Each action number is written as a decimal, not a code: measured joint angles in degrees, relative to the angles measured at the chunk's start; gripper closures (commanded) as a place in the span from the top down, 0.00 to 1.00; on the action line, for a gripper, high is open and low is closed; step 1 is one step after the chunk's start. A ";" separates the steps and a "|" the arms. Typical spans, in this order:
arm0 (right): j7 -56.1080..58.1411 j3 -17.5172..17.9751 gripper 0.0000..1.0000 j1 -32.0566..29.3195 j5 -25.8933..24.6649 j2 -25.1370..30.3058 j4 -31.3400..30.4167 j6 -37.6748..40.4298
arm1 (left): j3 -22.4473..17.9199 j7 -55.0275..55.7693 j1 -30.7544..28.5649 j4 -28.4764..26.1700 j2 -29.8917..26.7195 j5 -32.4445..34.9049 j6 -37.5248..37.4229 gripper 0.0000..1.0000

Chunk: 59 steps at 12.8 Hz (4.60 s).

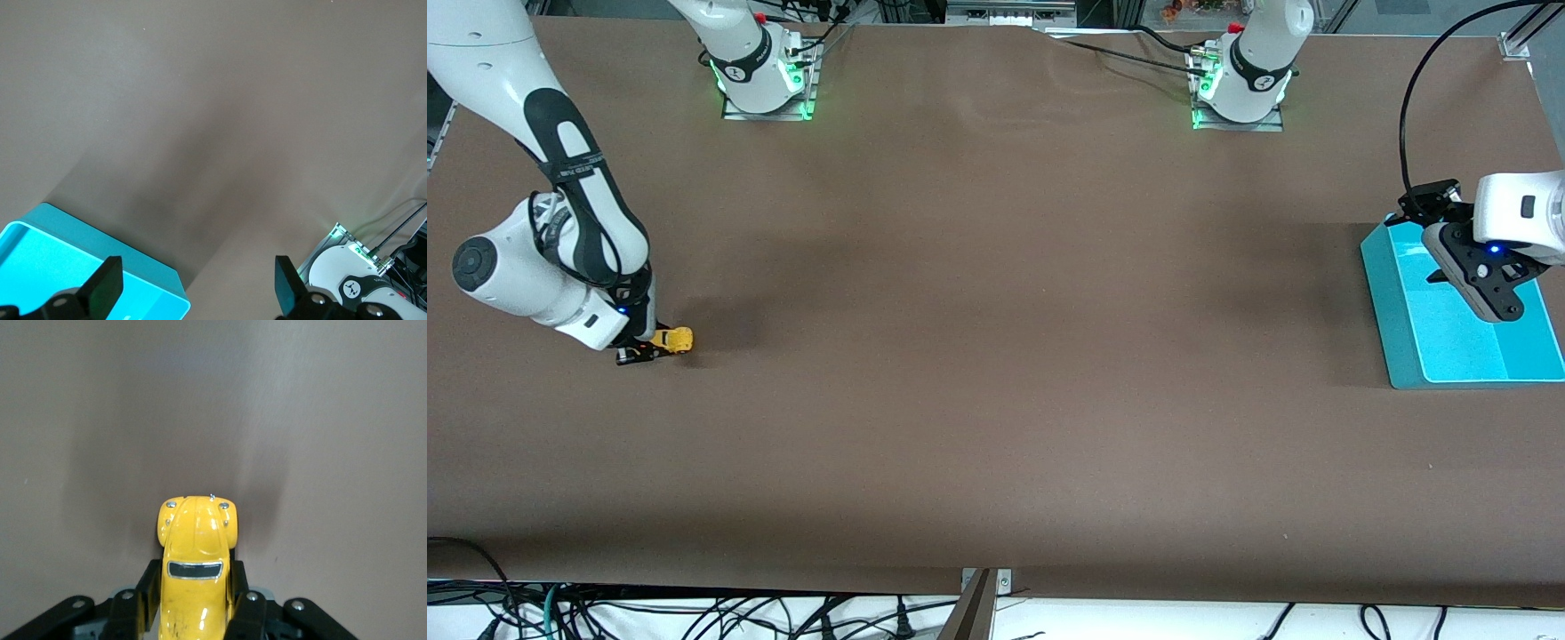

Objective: Wind and store yellow beetle car

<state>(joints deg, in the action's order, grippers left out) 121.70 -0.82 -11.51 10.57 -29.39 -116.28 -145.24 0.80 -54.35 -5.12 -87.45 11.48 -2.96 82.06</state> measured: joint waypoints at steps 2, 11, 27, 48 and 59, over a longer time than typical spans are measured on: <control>0.85 0.02 0.23 -1.17 0.12 -0.03 0.04 0.00 | 0.10 0.00 0.16 -1.11 -0.52 0.00 1.28 1.00; 0.87 1.36 0.99 -1.26 0.17 -1.59 0.31 -0.02 | 0.14 0.00 0.89 -2.52 -0.36 0.00 2.24 1.00; -18.95 6.89 1.00 -0.93 0.18 11.54 4.47 11.47 | 0.11 -5.00 0.93 -8.88 1.34 0.00 8.02 1.00; -109.36 7.26 1.00 4.94 -7.34 36.39 6.54 44.03 | 1.79 -21.01 1.12 -50.20 -4.15 4.34 54.36 1.00; -114.07 5.80 1.00 7.27 -9.98 36.96 14.21 52.72 | 5.83 -21.23 1.31 -53.30 3.31 4.34 65.10 1.00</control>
<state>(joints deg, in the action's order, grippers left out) 7.63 4.97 -4.25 0.59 7.58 -102.07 -92.52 6.63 -75.58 -3.81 -140.75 14.79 1.39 147.16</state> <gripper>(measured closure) 0.000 0.000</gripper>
